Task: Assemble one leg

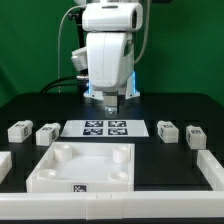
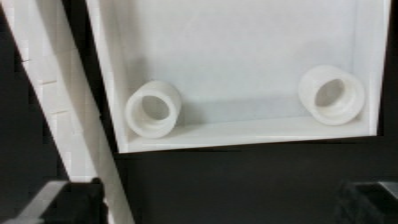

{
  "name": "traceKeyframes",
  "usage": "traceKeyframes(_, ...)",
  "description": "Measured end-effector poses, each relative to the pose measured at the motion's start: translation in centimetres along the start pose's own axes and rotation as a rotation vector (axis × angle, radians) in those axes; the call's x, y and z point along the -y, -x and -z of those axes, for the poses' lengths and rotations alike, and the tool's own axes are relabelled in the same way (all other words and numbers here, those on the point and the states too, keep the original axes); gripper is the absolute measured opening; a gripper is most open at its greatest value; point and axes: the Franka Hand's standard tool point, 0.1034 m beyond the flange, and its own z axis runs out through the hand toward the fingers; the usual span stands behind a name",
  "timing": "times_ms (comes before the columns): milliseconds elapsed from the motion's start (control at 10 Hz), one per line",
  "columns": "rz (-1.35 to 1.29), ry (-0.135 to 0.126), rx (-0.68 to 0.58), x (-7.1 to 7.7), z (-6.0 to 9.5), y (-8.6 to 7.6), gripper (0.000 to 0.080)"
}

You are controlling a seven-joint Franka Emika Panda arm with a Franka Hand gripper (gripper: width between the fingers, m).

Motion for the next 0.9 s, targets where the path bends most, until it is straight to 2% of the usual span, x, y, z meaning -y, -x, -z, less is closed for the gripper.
traceKeyframes(200,-0.001,-0.003,0.001,0.1,-0.1,0.1,0.0650)
traceKeyframes(300,0.017,-0.010,0.003,1.0,-0.8,0.7,0.0650)
traceKeyframes(500,0.021,-0.048,0.009,4.5,-2.9,2.6,0.0650)
traceKeyframes(600,0.029,-0.061,0.007,5.6,-3.9,3.5,0.0650)
traceKeyframes(800,0.032,-0.098,0.001,6.7,-6.4,5.3,0.0650)
traceKeyframes(900,0.027,-0.110,-0.002,6.8,-7.5,5.3,0.0650)
